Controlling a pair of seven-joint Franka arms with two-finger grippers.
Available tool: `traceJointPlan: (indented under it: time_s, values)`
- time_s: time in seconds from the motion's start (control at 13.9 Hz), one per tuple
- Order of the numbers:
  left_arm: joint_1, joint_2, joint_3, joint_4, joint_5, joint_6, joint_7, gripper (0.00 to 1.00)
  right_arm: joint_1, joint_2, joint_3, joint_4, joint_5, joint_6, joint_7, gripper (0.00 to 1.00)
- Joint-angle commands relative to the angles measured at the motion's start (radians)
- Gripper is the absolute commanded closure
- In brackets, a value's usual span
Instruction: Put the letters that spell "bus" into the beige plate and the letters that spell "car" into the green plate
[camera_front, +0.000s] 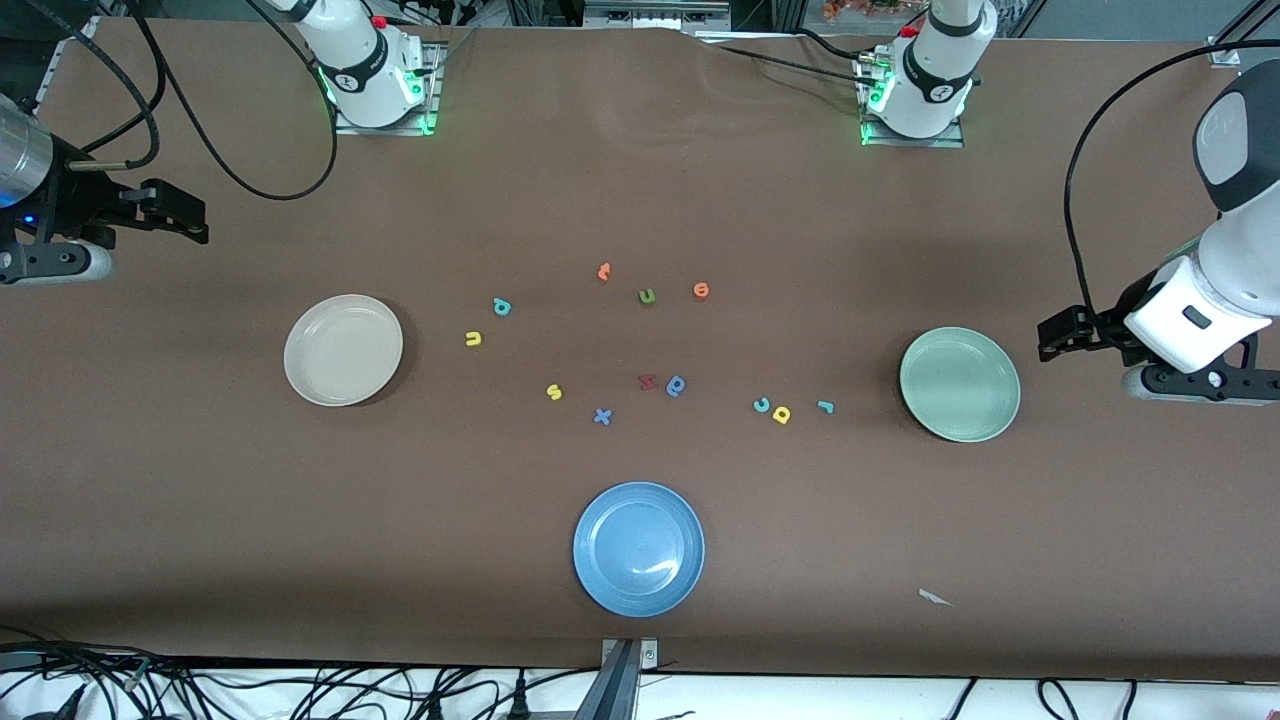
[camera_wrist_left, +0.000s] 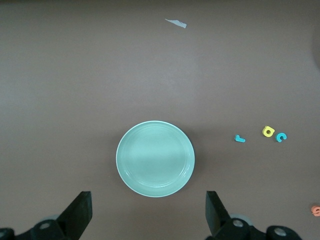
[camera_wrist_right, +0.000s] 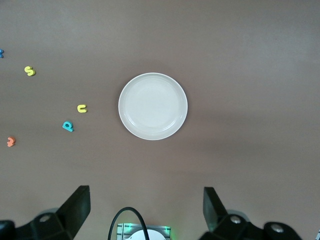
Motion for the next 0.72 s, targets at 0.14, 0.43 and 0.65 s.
traceJointPlan:
  time_s: [0.14,0.43,0.65]
  values:
    - [0.000,-0.009,0.001,0.000,-0.028,-0.006,0.012,0.00,0.002,0.008,0.000,0.024,-0.002,0.002,0.006,0.00]
    - [-0.001,-0.008,0.000,-0.003,-0.028,-0.006,0.012,0.00,0.004,0.007,0.001,0.024,0.000,0.002,0.009,0.00]
    - [-0.003,-0.006,0.000,-0.004,-0.028,-0.006,0.013,0.00,0.002,0.007,0.001,0.024,0.000,0.002,0.007,0.00]
